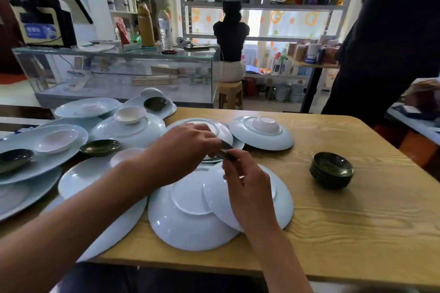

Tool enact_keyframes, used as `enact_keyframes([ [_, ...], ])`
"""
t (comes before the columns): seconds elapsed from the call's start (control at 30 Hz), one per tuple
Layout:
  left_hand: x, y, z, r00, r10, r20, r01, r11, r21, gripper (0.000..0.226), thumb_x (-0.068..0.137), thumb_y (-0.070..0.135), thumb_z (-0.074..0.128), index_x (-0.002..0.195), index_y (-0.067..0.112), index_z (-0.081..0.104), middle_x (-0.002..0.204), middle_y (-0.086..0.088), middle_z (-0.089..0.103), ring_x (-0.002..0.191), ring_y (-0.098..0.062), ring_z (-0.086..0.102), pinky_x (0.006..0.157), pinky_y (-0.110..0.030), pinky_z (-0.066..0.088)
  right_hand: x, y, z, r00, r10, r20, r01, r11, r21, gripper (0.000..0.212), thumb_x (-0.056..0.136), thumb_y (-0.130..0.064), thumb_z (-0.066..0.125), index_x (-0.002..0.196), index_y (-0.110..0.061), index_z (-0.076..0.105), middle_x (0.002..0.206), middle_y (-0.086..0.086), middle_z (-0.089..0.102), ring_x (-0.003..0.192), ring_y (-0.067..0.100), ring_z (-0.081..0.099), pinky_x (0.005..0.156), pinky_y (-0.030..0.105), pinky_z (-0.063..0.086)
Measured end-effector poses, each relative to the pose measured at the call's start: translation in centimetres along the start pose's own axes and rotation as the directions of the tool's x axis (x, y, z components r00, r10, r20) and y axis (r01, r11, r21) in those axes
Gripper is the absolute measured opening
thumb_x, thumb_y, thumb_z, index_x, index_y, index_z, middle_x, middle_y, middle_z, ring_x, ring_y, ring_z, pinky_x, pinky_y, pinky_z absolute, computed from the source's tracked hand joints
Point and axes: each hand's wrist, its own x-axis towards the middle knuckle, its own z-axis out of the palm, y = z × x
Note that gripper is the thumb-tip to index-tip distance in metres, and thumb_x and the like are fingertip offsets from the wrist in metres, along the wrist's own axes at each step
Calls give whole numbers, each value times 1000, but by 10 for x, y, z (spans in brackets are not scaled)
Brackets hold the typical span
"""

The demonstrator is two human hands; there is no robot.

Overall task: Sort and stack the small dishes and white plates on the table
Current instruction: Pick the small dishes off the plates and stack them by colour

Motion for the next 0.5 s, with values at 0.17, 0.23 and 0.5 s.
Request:
enact_keyframes([
  [0.17,22,38,26,998,-31,-59,25,995,-92,21,78,8,74,94,19,67,101,0,71,95,-19,67,74,-28,54,-5,19,-41,991,-1,-132,-5,999,-45,12,96,-28,55,107,-26,60,90,-15,66,84,1,62,72,14,50],
  [0.23,31,57,36,992,-22,-125,7,992,-125,18,81,11,67,97,19,68,109,0,70,103,-18,66,78,-29,55,-6,30,-62,980,16,-197,-30,997,-68,10,96,-27,55,104,-28,59,90,-17,64,85,-1,61,71,11,47],
  [0.5,63,113,77,987,-49,-153,13,974,-226,43,73,7,77,114,19,66,123,4,65,114,-16,60,87,-32,55,-17,83,-121,880,160,-447,-239,963,-127,13,96,-23,55,107,-28,60,95,-14,64,84,1,60,72,24,52],
])
